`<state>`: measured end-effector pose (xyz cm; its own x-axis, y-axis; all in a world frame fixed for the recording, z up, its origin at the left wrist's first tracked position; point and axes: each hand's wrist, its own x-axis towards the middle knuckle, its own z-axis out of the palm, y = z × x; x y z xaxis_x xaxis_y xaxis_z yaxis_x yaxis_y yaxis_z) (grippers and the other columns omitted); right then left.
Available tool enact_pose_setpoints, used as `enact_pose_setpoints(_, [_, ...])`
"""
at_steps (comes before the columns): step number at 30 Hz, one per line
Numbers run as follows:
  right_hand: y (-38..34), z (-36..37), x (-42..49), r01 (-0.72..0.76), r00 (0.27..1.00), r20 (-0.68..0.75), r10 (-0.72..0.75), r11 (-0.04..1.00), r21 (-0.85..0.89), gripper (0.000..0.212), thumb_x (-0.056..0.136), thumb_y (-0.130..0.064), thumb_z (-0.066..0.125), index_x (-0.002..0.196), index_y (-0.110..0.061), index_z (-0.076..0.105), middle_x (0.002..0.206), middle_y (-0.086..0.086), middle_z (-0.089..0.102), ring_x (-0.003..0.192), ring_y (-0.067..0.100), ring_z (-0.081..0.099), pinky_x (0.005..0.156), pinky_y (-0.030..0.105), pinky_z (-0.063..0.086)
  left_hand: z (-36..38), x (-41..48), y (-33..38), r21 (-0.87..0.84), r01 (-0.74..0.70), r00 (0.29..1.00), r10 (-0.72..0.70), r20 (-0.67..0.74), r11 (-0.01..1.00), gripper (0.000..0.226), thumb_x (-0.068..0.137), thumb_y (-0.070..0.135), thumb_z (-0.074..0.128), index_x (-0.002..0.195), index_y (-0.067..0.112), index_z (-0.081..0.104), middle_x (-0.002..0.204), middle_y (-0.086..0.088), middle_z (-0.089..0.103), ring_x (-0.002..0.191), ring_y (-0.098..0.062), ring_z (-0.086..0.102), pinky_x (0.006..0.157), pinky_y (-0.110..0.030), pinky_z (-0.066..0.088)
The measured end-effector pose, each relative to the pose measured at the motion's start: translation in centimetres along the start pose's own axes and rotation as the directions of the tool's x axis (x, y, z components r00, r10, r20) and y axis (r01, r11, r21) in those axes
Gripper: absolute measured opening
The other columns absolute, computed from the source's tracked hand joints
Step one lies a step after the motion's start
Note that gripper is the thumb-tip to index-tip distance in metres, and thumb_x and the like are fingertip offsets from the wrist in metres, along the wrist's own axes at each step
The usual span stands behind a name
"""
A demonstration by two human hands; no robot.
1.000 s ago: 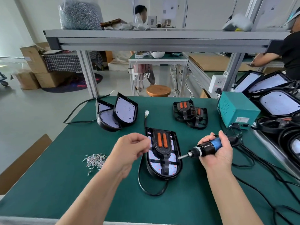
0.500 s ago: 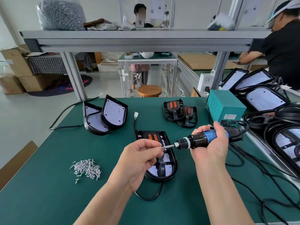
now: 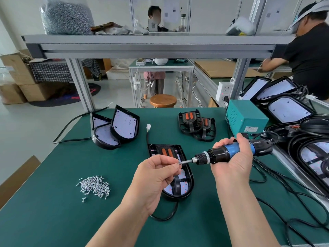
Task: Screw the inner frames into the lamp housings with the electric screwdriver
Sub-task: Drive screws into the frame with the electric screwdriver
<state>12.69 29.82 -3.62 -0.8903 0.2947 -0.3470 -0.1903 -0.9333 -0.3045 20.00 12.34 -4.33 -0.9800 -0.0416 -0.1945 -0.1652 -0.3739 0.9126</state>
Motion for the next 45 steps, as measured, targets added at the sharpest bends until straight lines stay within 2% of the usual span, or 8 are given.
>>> enact_pose_setpoints(7, [0.1,0.0,-0.5,0.054,0.999,0.008,-0.054,0.997,-0.05,0.023,0.088,-0.019,0.075,0.092,-0.016,0.053,0.063,-0.006,0.057,0.053,0.01,0.057,0.058,0.021,0.052,0.8,-0.4,-1.7,0.297,-0.246,0.946,0.296,-0.134,0.923,0.029,0.084,-0.006,0.074,0.073,0.021,0.075,0.074,-0.007,0.074,0.07,-0.013,0.067,0.065,-0.018,0.053])
enact_pose_setpoints(12, [0.2,-0.1,-0.5,0.005,0.999,-0.043,-0.006,1.0,-0.03,0.022,0.088,-0.018,0.074,0.091,-0.014,0.053,0.065,-0.004,0.058,0.055,0.011,0.058,0.056,0.023,0.052,1.4,-1.0,-3.4,0.56,-0.462,0.782,0.614,-0.108,0.687,0.038,0.084,-0.001,0.076,0.079,0.036,0.07,0.076,0.01,0.07,0.069,-0.007,0.061,0.064,-0.01,0.045])
enact_pose_setpoints(17, [0.5,-1.0,-0.4,-0.047,0.994,-0.098,0.044,0.999,-0.023,0.02,0.09,-0.016,0.072,0.09,-0.014,0.052,0.061,-0.003,0.059,0.053,0.012,0.059,0.056,0.023,0.052,1.0,-0.7,-3.6,0.646,-0.545,0.697,0.717,-0.006,0.535,0.043,0.082,-0.007,0.077,0.077,0.034,0.067,0.079,0.016,0.067,0.073,-0.004,0.06,0.067,-0.006,0.042])
enact_pose_setpoints(27, [-0.4,0.0,1.4,0.091,0.996,-0.015,-0.093,0.992,-0.087,0.021,0.09,-0.016,0.073,0.097,-0.012,0.053,0.066,-0.002,0.058,0.055,0.013,0.059,0.058,0.024,0.053,-1.7,0.7,-2.8,0.626,-0.454,0.775,0.627,-0.074,0.635,0.044,0.081,0.02,0.081,0.116,0.038,0.062,0.089,0.015,0.072,0.084,-0.001,0.065,0.077,-0.009,0.045])
enact_pose_setpoints(30, [-0.6,0.4,2.0,0.205,0.979,0.049,-0.2,0.964,-0.166,0.027,0.092,-0.014,0.07,0.111,-0.012,0.051,0.066,-0.001,0.055,0.055,0.013,0.055,0.056,0.025,0.05,-3.5,2.8,-1.8,0.764,-0.192,0.803,0.546,-0.238,0.616,0.045,0.084,0.042,0.073,0.124,0.028,0.056,0.104,0.009,0.058,0.101,-0.012,0.058,0.087,-0.027,0.042])
enact_pose_setpoints(33, [-0.2,0.8,2.1,0.304,0.95,0.149,-0.273,0.917,-0.257,0.025,0.092,-0.011,0.069,0.11,-0.012,0.052,0.065,0.0,0.053,0.053,0.015,0.052,0.054,0.026,0.048,-4.4,5.2,-1.1,0.781,0.119,0.933,0.201,-0.3,0.613,0.074,0.083,0.058,0.071,0.139,0.017,0.045,0.113,0.002,0.058,0.111,-0.022,0.054,0.09,-0.033,0.041])
enact_pose_setpoints(36, [0.5,1.4,2.1,0.366,0.919,0.275,-0.282,0.868,-0.334,0.017,0.092,-0.005,0.067,0.095,-0.014,0.053,0.064,0.001,0.051,0.051,0.016,0.048,0.053,0.028,0.046,-4.1,6.7,-1.4,0.803,0.175,0.96,0.083,-0.268,0.569,0.079,0.075,0.061,0.078,0.13,0.012,0.048,0.118,-0.001,0.063,0.115,-0.025,0.058,0.09,-0.034,0.046])
enact_pose_setpoints(45, [1.7,1.7,1.7,0.457,0.841,0.495,-0.217,0.775,-0.436,0.014,0.092,0.003,0.063,0.092,-0.008,0.055,0.06,0.003,0.049,0.049,0.019,0.044,0.049,0.027,0.044,-3.9,7.5,-1.9,0.622,0.152,0.972,0.0,-0.237,0.768,0.069,0.051,0.05,0.083,0.107,0.019,0.058,0.108,0.001,0.071,0.099,-0.018,0.069,0.094,-0.044,0.056])
